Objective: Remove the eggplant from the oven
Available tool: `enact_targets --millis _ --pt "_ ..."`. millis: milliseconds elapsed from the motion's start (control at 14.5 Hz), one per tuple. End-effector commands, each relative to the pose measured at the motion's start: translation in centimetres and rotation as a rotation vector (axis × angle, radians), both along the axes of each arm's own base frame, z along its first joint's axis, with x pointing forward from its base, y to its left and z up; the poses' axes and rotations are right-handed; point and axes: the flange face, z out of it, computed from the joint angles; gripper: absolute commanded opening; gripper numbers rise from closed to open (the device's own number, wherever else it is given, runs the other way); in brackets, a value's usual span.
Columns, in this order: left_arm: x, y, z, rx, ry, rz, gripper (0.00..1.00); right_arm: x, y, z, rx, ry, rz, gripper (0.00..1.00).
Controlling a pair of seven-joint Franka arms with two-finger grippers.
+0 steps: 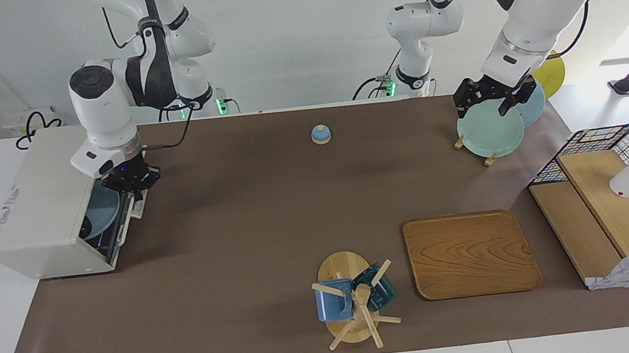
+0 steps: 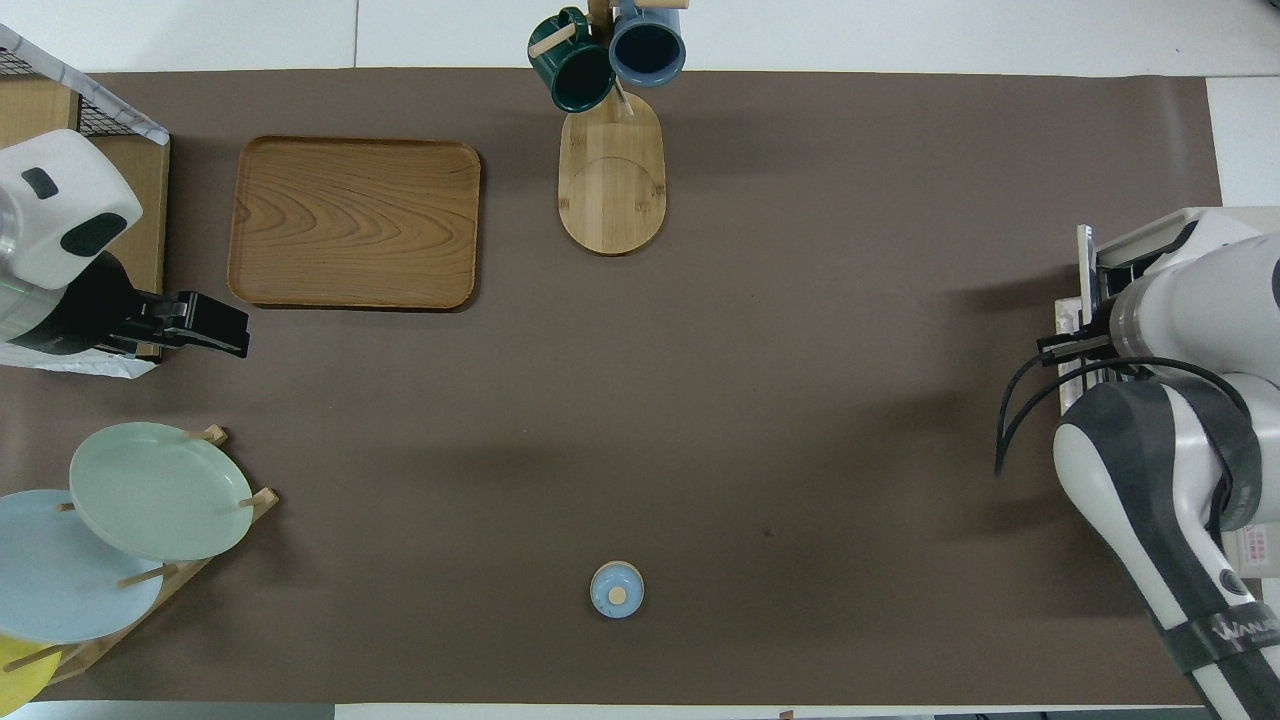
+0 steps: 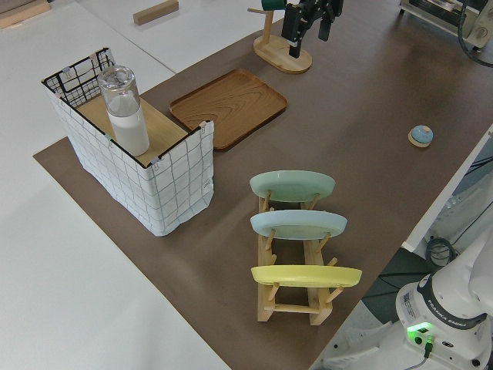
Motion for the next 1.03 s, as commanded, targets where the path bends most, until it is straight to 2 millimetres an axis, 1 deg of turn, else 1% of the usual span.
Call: enact_targets --millis 0,69,138,482,550,688,826,963 --pt "-0.1 0.3 0.6 0.014 -0.004 -0.01 1.0 0.8 -1.7 -5.6 -0.006 -0.026 -0.009 0.0" --pt "-0.1 0.3 0.6 0.014 -0.004 -0.01 1.0 0.9 -0.7 -6.1 0.01 -0.038 -0.004 0.0" --pt "-0.1 0.3 0.6 0.016 -0.004 -0.01 1.0 0.8 -0.4 -7.0 0.017 -0.041 -0.011 0.0" --pt "-0.1 0.3 0.6 0.014 -0.004 -0.01 1.0 0.4 0.0 -10.5 0.025 -0.023 -0.068 0.0" --pt "-0.1 0.3 0.6 0.016 -0.004 -0.01 1.0 0.5 0.6 -10.5 0.026 -0.024 -0.065 0.0" --pt "-0.1 0.3 0.6 0.016 -0.004 -0.01 1.0 0.4 0.7 -10.6 0.034 -0.023 -0.083 0.0" --pt "-0.2 0.3 0.6 0.014 -0.004 -0.01 1.0 0.1 1.6 -12.3 0.096 0.01 -0.153 0.0" --pt "-0.1 0.3 0.6 0.016 -0.004 -0.01 1.0 0.1 1.7 -12.5 0.107 0.013 -0.165 0.0"
